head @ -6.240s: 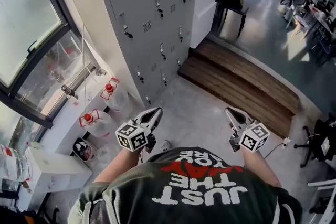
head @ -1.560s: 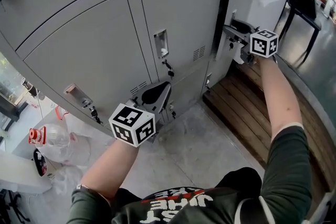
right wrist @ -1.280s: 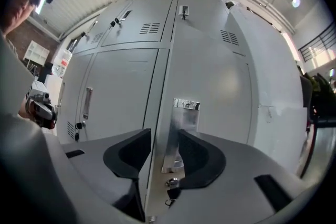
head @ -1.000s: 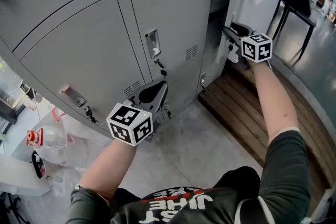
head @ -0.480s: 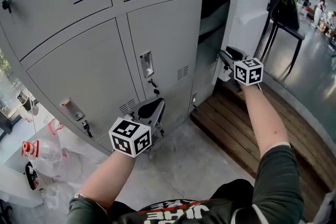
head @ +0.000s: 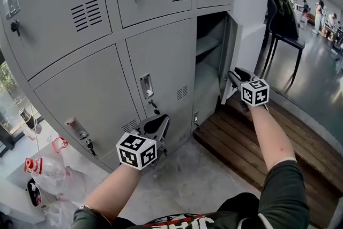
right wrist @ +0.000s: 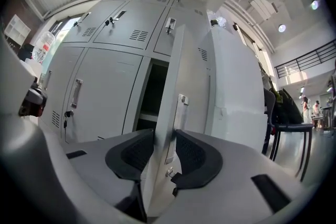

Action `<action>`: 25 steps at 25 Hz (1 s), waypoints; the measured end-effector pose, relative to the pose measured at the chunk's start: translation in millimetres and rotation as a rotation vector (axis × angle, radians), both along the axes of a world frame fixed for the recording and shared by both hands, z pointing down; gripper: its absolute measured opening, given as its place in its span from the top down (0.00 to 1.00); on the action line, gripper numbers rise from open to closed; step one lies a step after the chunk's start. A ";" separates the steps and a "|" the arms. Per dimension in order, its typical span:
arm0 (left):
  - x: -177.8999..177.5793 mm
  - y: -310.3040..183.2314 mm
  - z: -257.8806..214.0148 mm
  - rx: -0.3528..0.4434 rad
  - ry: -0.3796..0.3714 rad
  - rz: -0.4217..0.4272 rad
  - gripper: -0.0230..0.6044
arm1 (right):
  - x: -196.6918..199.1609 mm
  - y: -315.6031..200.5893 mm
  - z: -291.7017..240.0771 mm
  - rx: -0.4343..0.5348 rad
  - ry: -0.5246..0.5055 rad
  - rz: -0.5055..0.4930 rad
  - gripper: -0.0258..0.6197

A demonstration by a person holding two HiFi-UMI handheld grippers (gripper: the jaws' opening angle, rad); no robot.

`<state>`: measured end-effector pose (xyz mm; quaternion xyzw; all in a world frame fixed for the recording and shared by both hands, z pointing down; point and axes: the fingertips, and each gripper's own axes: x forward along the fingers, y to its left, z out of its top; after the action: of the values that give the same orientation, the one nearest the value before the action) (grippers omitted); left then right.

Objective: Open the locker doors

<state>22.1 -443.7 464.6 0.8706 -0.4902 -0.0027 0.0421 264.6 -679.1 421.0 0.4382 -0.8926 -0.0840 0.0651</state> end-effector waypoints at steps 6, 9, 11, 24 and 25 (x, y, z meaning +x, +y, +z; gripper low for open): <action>8.8 -3.4 -3.8 0.008 -0.002 0.006 0.96 | 34.7 1.0 0.4 0.007 -0.014 0.050 0.76; 12.7 -4.2 -4.5 0.009 -0.003 0.007 0.96 | 49.3 0.0 0.0 0.011 -0.013 0.074 0.77; 14.8 -5.1 -3.7 0.008 -0.005 0.006 0.95 | 59.2 -1.7 0.2 0.013 -0.013 0.093 0.78; 24.2 -8.8 0.9 -0.001 -0.014 0.003 0.96 | 143.0 -32.6 0.5 0.005 -0.031 0.251 0.80; 24.7 -9.4 2.2 -0.003 -0.015 0.002 0.96 | 150.3 -37.1 0.2 0.005 -0.025 0.267 0.80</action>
<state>46.8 -453.1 466.8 0.8710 -0.4896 0.0047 0.0398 414.9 -716.2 421.2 0.5543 -0.8268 -0.0712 0.0636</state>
